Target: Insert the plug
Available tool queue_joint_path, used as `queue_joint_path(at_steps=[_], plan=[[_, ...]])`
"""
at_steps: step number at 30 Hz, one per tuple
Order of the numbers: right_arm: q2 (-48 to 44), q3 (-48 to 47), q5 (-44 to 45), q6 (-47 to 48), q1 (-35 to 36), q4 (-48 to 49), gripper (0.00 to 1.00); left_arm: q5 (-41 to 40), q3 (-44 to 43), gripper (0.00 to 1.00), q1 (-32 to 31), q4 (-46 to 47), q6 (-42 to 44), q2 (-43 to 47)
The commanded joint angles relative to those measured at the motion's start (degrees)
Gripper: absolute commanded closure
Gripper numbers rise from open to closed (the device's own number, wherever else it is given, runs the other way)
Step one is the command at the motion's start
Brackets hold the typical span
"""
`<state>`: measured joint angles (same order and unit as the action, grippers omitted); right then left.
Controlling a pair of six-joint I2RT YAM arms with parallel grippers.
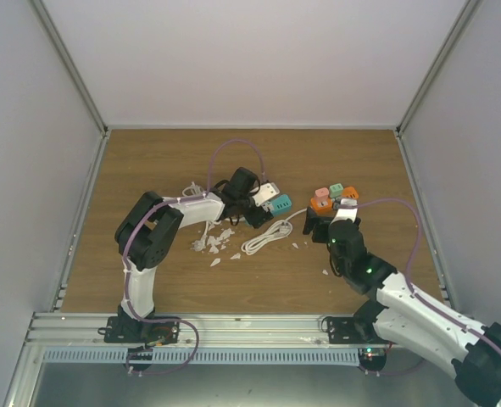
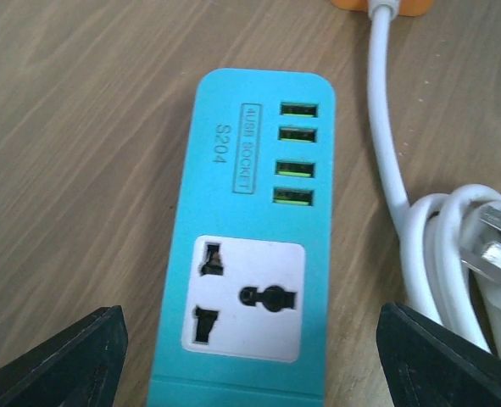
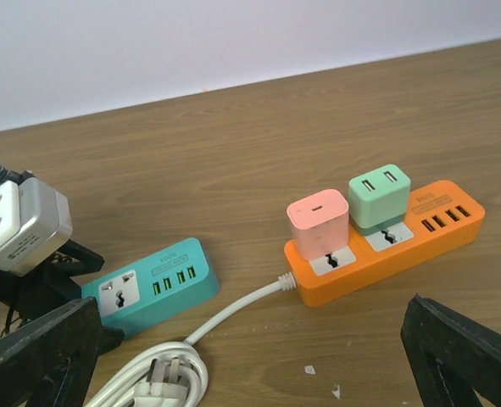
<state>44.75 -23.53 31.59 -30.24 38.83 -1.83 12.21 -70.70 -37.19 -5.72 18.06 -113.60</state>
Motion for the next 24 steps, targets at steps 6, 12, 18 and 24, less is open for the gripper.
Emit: queue_joint_path(at_steps=[6,12,18,24], plan=[[1.07,0.06,0.84,0.53,-0.33,1.56,0.00,1.63,-3.15,0.26,0.01,-2.79,1.77,-3.75],[1.66,-0.05,0.92,0.53,-0.33,1.43,0.00,-0.27,-5.68,0.32,0.01,-5.01,1.69,-6.11],[1.93,0.04,0.79,0.53,-0.33,1.65,0.00,-0.03,-6.64,0.44,0.01,-5.78,2.70,-5.50],[3.13,-0.29,0.97,0.47,-0.33,1.58,0.00,-1.45,-11.15,0.57,0.25,-6.43,4.35,-7.42]])
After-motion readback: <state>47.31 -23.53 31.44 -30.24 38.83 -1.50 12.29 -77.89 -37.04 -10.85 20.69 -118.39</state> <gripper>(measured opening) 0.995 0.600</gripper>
